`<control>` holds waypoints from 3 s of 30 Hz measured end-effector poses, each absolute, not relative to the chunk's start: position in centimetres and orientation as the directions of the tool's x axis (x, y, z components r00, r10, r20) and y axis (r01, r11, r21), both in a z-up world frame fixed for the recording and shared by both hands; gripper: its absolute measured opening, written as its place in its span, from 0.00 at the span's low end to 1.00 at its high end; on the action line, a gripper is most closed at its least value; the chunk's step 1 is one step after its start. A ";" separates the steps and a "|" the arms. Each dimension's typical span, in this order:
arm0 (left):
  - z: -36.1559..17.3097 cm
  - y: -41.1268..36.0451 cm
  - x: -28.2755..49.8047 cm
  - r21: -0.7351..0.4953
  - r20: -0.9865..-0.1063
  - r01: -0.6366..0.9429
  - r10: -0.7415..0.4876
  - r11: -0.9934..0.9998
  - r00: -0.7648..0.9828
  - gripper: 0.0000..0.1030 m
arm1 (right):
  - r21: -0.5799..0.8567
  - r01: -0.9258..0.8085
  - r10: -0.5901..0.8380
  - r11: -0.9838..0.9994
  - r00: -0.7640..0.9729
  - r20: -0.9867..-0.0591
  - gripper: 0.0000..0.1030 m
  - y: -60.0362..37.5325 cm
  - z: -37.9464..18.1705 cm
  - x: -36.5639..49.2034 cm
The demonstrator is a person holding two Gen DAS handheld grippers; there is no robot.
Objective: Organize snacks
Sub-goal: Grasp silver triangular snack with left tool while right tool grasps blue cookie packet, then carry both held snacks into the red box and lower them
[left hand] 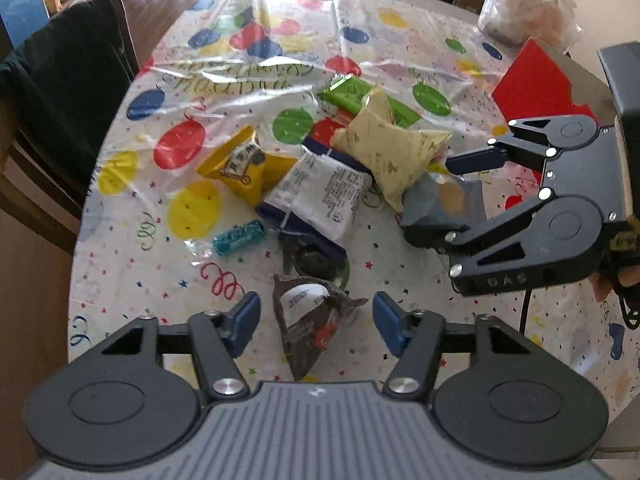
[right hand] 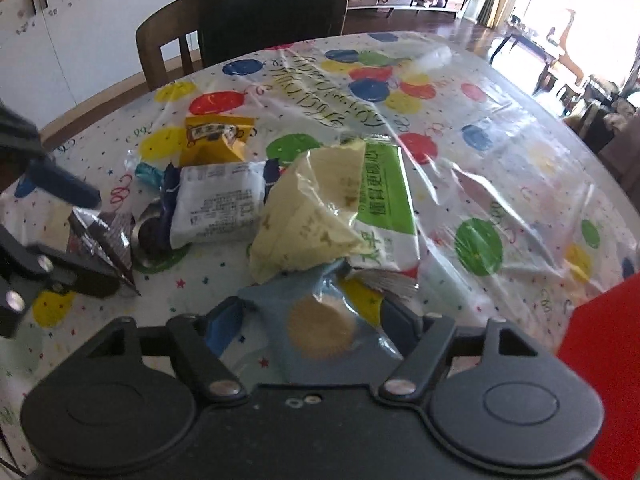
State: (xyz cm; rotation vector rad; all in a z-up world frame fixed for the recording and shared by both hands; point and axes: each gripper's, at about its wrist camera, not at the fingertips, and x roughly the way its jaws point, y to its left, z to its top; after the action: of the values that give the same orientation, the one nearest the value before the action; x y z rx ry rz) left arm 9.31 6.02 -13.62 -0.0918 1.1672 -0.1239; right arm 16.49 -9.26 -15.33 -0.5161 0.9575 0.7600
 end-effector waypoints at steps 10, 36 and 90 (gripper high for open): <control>-14.5 6.4 9.5 -0.157 -0.915 0.032 -0.158 0.987 0.371 0.41 | -0.022 -0.738 0.351 0.675 0.347 -0.870 0.48 -9.8 -15.2 15.7; -11.0 7.0 7.7 -0.166 -0.874 0.023 -0.158 0.986 0.460 0.30 | 0.114 -0.429 0.330 0.896 0.473 -0.817 0.45 -17.3 -9.2 9.8; -5.1 -25.1 19.7 -0.123 -0.868 0.346 -0.270 0.930 0.417 0.30 | 0.140 -0.100 0.172 0.985 0.581 -0.796 0.45 -44.3 -6.9 19.1</control>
State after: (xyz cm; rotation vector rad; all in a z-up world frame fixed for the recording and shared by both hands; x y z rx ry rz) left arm 19.66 -25.11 -5.14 0.0788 1.0739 -0.3872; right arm 19.08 -44.33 -6.94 0.0829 0.9378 0.1595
